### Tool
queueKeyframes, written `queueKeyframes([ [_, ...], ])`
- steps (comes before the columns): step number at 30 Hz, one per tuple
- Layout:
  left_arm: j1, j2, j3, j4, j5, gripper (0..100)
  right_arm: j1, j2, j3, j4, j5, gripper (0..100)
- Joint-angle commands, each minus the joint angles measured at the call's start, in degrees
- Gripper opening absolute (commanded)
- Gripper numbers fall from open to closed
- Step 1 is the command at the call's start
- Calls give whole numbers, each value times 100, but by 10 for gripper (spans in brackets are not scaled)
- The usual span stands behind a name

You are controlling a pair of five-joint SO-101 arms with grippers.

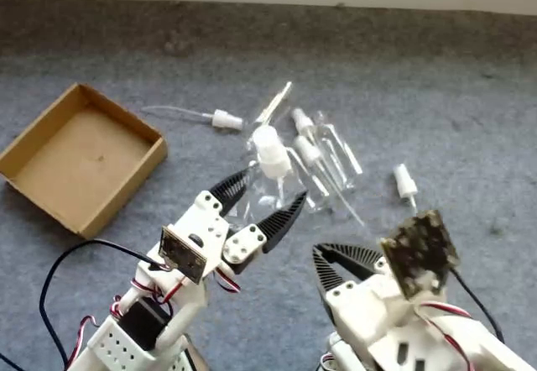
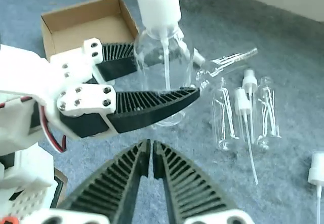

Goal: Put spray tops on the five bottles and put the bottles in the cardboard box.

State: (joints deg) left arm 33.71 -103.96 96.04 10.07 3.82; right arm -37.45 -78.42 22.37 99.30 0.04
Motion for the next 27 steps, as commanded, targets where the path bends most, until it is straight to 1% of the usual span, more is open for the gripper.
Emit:
queueKeyframes([
  [1, -92, -92, 92, -149, -44, 88, -48, 22, 822, -154, -53, 5],
  [4, -207, -92, 84, -149, -44, 88, 84, 22, 1437, -523, -53, 5],
  [8, -602, -92, 84, -149, -18, 88, 927, 22, 1824, -1033, -44, 5],
  [11, -822, -92, 92, -149, -18, 88, 1376, 13, 1895, -884, -44, 5],
  [16, -822, -92, 101, -132, -18, 88, 1437, -13, 1719, -251, -44, 5],
  [19, -822, -92, 101, -132, -18, 88, 1446, -497, 1411, -207, -70, 5],
  [23, -822, -92, 101, -132, -18, 88, 1473, -1666, 1297, -321, -53, 5],
  [25, -822, -92, 101, -132, -18, 88, 1499, -2035, 1429, -462, -53, 5],
  [27, -822, -92, 101, -132, -18, 88, 1719, -2097, 1789, -505, -53, 5],
])
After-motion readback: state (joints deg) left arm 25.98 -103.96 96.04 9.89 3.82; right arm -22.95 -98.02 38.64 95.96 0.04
